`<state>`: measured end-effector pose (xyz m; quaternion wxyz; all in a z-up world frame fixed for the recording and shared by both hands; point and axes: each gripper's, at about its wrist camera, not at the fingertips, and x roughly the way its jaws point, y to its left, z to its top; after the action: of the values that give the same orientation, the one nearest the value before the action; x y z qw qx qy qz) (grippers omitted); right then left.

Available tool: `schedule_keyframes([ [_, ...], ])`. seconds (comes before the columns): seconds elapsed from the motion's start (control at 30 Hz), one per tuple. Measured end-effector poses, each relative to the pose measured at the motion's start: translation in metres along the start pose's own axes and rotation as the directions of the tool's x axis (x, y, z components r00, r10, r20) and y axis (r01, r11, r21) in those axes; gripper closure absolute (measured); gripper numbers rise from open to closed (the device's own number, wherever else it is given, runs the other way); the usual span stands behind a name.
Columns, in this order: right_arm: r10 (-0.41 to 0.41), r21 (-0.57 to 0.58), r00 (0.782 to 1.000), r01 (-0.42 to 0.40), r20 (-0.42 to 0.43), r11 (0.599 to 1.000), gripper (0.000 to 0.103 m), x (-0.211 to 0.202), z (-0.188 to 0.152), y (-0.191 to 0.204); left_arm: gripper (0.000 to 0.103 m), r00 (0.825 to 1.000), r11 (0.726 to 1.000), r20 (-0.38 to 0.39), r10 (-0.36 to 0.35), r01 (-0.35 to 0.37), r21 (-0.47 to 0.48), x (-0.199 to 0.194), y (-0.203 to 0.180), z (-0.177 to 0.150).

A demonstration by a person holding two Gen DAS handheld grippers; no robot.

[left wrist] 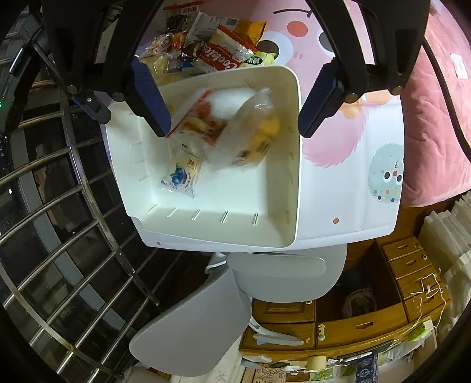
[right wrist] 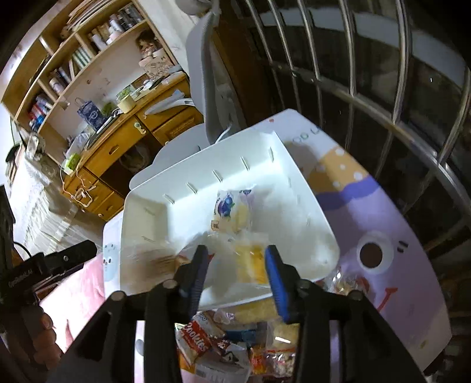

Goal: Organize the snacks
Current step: 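Carry both snacks over the white tray and open both grippers, then move both tools back over the remaining snack pile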

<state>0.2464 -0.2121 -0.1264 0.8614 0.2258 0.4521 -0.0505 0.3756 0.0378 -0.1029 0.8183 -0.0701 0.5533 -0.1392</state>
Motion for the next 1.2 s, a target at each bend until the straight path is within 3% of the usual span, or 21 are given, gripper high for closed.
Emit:
schedule_keyframes([
  [0.4,-0.006,0.032,0.999,0.005,0.038,0.999,0.044,-0.044,-0.031,-0.004,0.016,0.999,0.999,0.042,-0.033,0.032,0.028,-0.055,0.002,-0.050],
  [0.83,-0.045,0.112,0.997,0.037,0.064,0.993,0.038,-0.106,-0.127,-0.012,0.016,0.996,0.991,0.045,-0.074,0.069,0.112,-0.107,0.011,-0.154],
  [1.2,-0.086,0.042,0.995,0.084,0.056,0.996,0.033,-0.131,-0.189,-0.024,0.016,0.996,0.980,0.024,-0.083,0.077,0.181,-0.108,-0.012,-0.213],
])
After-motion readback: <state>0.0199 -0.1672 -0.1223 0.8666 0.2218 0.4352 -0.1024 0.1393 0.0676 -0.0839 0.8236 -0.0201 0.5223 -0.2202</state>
